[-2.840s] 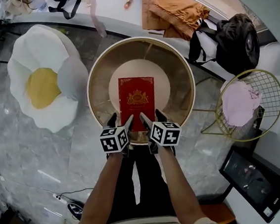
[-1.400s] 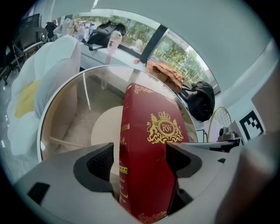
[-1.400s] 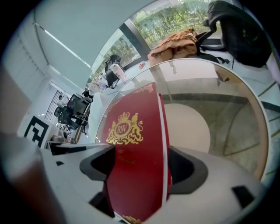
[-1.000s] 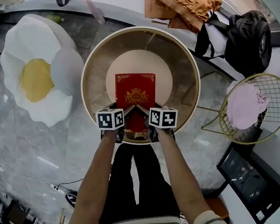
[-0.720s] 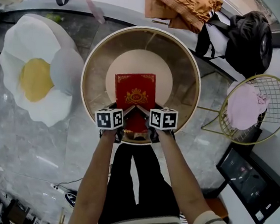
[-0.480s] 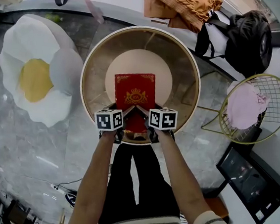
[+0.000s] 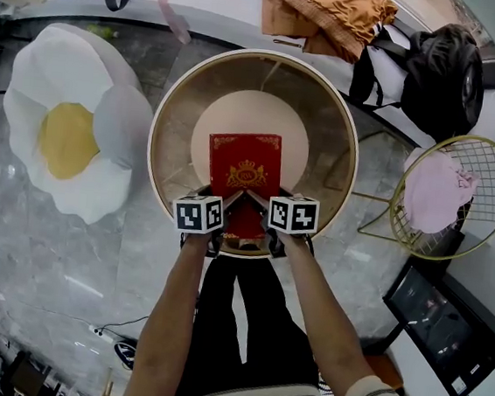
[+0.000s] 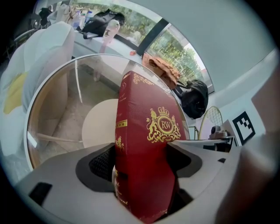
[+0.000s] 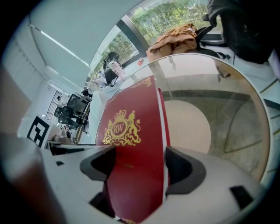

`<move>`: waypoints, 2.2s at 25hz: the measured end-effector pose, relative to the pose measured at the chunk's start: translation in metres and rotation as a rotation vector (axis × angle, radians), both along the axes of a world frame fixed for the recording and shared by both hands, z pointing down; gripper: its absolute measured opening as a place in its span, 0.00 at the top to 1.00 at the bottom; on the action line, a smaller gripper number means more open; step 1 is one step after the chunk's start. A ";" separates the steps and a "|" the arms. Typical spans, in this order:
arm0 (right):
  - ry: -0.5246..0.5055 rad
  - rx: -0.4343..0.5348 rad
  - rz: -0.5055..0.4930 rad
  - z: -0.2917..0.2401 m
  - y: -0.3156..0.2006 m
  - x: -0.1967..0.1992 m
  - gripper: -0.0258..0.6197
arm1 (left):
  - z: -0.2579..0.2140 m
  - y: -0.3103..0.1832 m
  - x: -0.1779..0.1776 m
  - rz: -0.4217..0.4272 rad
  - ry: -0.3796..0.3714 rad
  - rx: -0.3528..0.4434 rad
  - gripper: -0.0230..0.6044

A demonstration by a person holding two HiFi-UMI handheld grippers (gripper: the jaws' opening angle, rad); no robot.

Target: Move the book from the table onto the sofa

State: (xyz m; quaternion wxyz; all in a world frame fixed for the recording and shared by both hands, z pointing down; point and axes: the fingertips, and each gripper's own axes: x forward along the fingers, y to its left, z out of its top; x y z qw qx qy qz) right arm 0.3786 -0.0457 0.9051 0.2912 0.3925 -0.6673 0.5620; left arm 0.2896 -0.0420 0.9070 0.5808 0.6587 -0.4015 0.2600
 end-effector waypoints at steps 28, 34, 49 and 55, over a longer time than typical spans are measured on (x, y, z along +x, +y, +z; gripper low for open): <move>0.004 0.113 -0.099 -0.164 0.018 -0.063 0.40 | -0.163 0.030 -0.062 -0.144 -0.006 0.087 0.38; 0.003 0.146 -0.121 -0.213 0.019 -0.071 0.40 | -0.212 0.033 -0.070 -0.169 -0.003 0.121 0.38; 0.013 0.220 -0.170 -0.332 0.031 -0.077 0.40 | -0.330 0.048 -0.075 -0.216 0.009 0.203 0.38; 0.010 0.262 -0.199 -0.376 0.031 -0.086 0.40 | -0.375 0.050 -0.084 -0.250 0.006 0.251 0.38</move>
